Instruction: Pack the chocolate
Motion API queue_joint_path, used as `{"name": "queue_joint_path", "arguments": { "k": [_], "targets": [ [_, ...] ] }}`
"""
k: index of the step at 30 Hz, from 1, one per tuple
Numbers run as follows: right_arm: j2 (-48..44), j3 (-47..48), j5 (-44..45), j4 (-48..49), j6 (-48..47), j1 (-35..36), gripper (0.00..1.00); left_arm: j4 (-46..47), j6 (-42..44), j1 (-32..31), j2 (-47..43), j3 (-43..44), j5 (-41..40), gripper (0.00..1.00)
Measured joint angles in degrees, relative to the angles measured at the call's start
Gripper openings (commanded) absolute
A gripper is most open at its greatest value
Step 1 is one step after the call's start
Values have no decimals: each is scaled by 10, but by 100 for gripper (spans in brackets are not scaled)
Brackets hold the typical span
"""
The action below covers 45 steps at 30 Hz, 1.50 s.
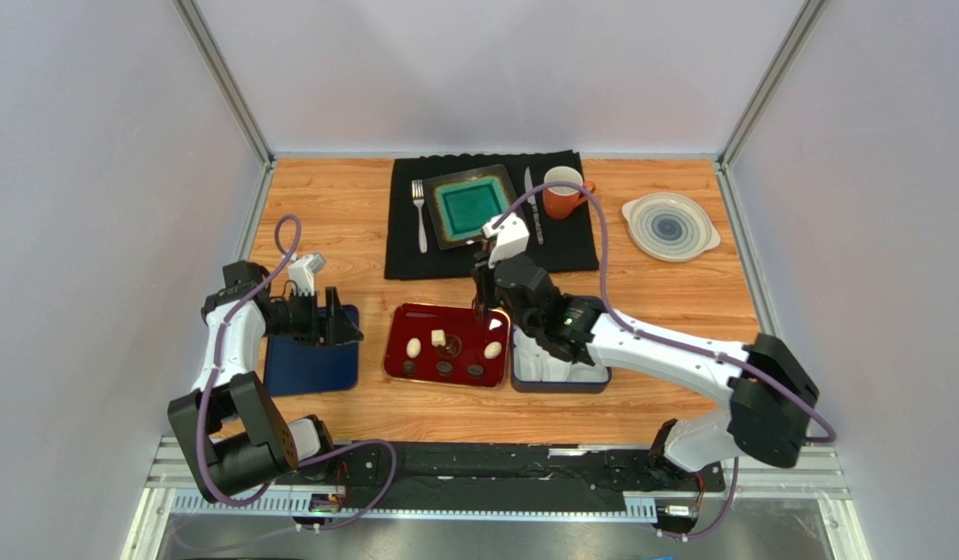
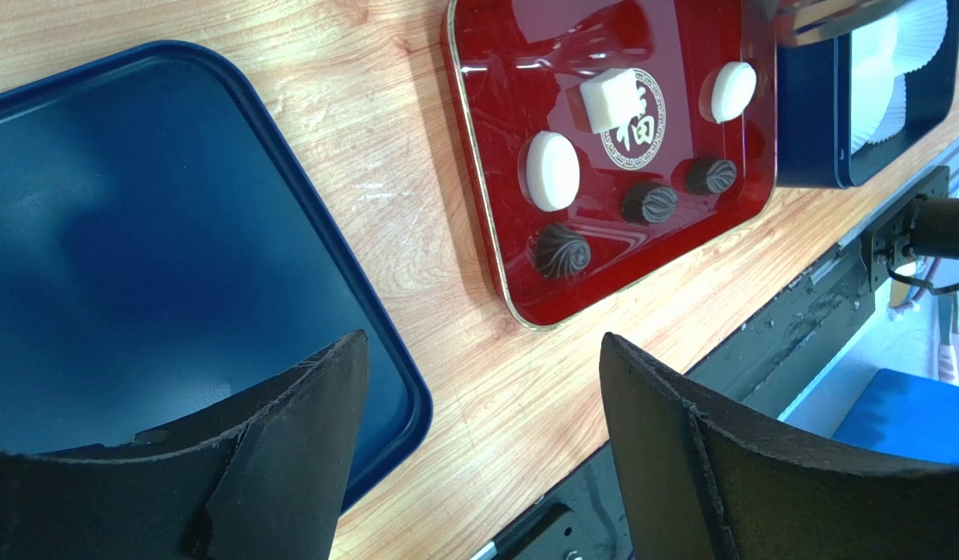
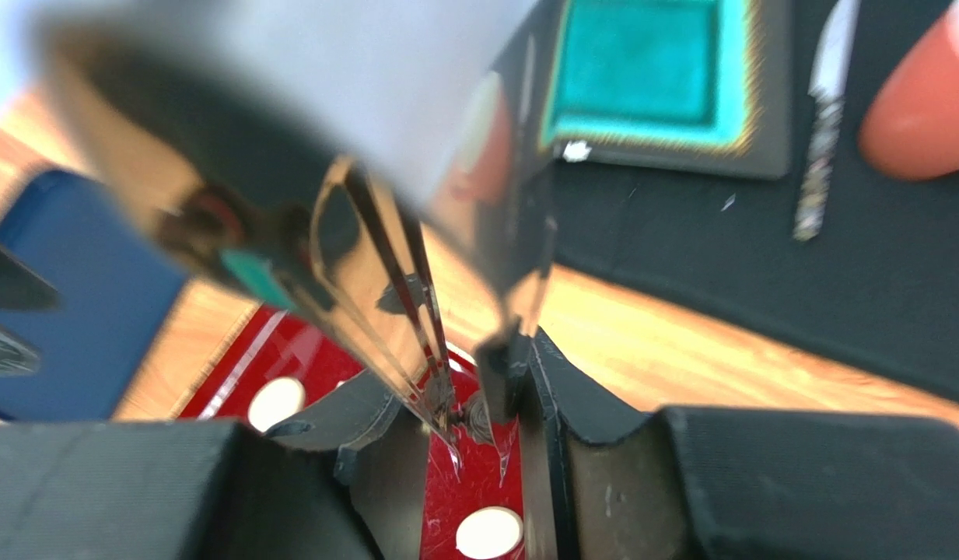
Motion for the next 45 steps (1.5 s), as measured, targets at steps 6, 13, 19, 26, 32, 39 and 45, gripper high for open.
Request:
{"name": "queue_joint_path", "arguments": {
  "k": [6,13,19,26,32,39,45],
  "targets": [
    [-127,-34,16,-27,-3,-38,24,0,0,0,0,0,0,81],
    [-282,-117,46,-104,-8,-129,24,-1,0,0,0,0,0,81],
    [-314,-150,49,-127,-14,-159,24,-3,0,0,0,0,0,81],
    [-314,-177,50,-146,-13,-197,24,-5,0,0,0,7,0,81],
    [-310,-187,44,-150,-13,-210,25,-6,0,0,0,8,0,81],
    [-301,-187,36,-147,-13,-212,31,-7,0,0,0,9,0,81],
    [-288,-187,31,-145,-13,-219,38,-7,1,0,0,9,0,81]
  ]
}}
